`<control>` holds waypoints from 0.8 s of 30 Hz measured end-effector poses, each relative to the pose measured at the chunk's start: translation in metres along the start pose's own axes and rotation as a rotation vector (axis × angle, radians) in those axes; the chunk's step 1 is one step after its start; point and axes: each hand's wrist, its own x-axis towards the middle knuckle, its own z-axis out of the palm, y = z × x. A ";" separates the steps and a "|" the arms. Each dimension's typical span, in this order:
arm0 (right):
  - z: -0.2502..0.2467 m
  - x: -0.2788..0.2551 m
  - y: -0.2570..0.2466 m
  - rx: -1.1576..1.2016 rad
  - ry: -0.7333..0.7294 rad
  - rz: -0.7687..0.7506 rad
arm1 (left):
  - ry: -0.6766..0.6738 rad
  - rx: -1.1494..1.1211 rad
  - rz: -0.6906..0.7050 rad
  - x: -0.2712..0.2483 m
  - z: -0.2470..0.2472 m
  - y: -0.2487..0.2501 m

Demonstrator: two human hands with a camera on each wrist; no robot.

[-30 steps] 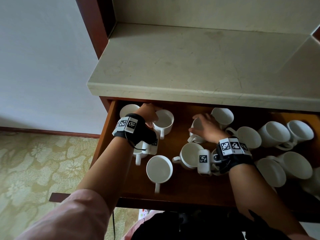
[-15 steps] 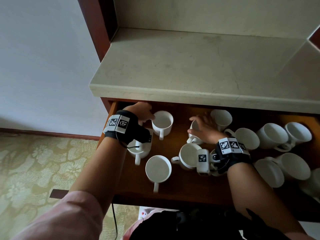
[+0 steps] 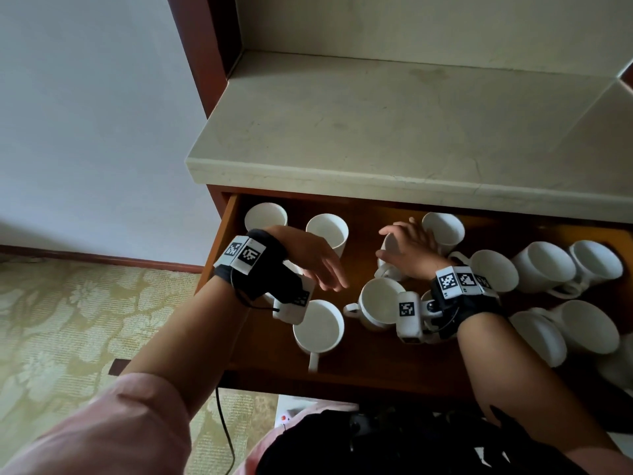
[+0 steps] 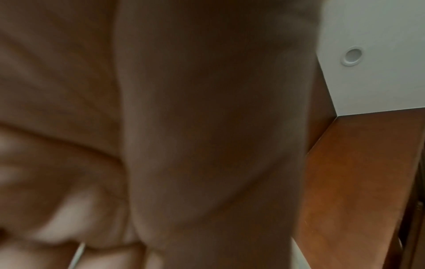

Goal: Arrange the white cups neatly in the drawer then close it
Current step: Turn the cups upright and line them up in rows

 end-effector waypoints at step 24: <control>-0.003 0.000 -0.001 0.005 -0.021 -0.003 | 0.068 0.348 -0.032 0.026 0.019 -0.003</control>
